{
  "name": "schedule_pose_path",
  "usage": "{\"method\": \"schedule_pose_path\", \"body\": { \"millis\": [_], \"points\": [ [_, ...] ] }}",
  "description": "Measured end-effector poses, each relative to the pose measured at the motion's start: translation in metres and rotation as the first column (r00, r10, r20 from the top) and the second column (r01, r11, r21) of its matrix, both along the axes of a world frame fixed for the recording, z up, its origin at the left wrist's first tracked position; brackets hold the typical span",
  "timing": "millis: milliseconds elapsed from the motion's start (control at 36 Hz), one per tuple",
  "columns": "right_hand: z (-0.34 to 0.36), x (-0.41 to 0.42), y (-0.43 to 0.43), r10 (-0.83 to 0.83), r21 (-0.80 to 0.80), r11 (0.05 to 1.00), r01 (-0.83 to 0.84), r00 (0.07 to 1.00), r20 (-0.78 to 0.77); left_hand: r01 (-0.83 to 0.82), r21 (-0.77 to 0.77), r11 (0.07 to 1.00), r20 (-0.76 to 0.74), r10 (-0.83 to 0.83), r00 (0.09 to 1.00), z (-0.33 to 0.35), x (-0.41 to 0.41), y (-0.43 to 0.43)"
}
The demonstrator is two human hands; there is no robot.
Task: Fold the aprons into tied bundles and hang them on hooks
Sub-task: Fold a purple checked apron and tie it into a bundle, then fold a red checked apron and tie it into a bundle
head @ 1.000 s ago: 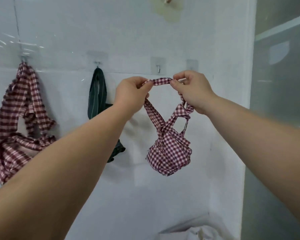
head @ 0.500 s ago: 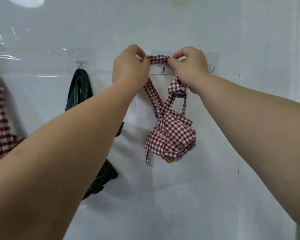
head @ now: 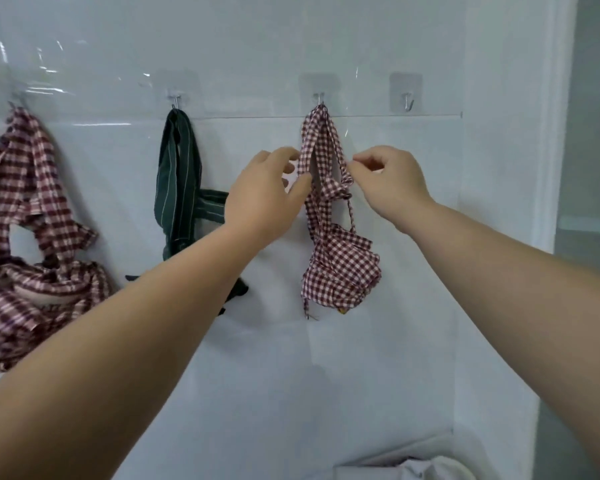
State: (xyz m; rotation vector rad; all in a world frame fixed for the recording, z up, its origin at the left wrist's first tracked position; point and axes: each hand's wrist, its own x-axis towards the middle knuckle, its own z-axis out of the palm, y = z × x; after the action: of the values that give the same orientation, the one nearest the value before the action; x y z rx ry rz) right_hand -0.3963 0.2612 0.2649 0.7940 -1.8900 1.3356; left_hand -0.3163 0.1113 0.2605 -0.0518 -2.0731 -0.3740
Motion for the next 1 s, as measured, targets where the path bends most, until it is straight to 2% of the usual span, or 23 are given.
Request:
{"method": "schedule_pose_path", "body": {
  "millis": [111,222,333,472,583,722,778,833,861,889,917,1000],
  "points": [
    [-0.035,0.023,0.01,-0.021,-0.033,0.999,0.022,1.0,0.001,0.091,0.143,0.986,-0.041,-0.086,0.995,-0.043,0.024,0.004],
    [-0.089,0.041,0.016,-0.004,-0.002,1.0,0.004,0.997,0.078,0.152,0.162,0.975,0.013,-0.156,0.988,-0.1,0.043,0.015],
    [-0.157,0.057,0.024,-0.006,0.116,0.993,-0.018,0.979,0.205,0.167,0.163,0.972,0.229,-0.202,0.952,-0.167,0.053,0.018],
    [-0.244,0.08,0.041,-0.017,0.184,0.98,-0.076,0.89,0.455,0.135,0.31,0.941,0.442,-0.268,0.856,-0.24,0.068,0.02],
    [-0.333,0.096,0.058,-0.149,0.373,0.919,-0.127,0.764,0.627,0.114,0.326,0.938,0.697,-0.32,0.641,-0.316,0.077,0.023],
    [-0.407,0.121,0.07,-0.369,0.6,0.747,-0.286,0.572,0.732,0.116,0.289,0.95,0.91,-0.31,0.276,-0.395,0.092,0.023],
    [-0.427,0.134,0.072,-0.349,0.557,0.741,-0.375,0.494,0.797,0.159,0.232,0.96,0.967,-0.245,0.067,-0.426,0.104,0.023],
    [-0.438,0.145,0.074,-0.286,0.457,0.756,-0.468,0.391,0.875,0.212,0.14,0.967,0.978,-0.102,-0.18,-0.45,0.116,0.019],
    [-0.441,0.148,0.074,-0.282,0.441,0.738,-0.511,0.361,0.889,0.241,0.084,0.967,0.967,-0.02,-0.254,-0.457,0.12,0.017],
    [-0.446,0.151,0.074,-0.298,0.448,0.7,-0.557,0.343,0.891,0.265,0.034,0.964,0.958,0.044,-0.283,-0.465,0.127,0.016],
    [-0.449,0.153,0.073,-0.303,0.451,0.676,-0.582,0.338,0.891,0.285,-0.013,0.958,0.962,0.09,-0.258,-0.468,0.13,0.015],
    [-0.45,0.154,0.069,-0.292,0.446,0.624,-0.642,0.338,0.895,0.236,-0.018,0.972,0.996,0.038,-0.083,-0.475,0.133,0.012]
  ]
}}
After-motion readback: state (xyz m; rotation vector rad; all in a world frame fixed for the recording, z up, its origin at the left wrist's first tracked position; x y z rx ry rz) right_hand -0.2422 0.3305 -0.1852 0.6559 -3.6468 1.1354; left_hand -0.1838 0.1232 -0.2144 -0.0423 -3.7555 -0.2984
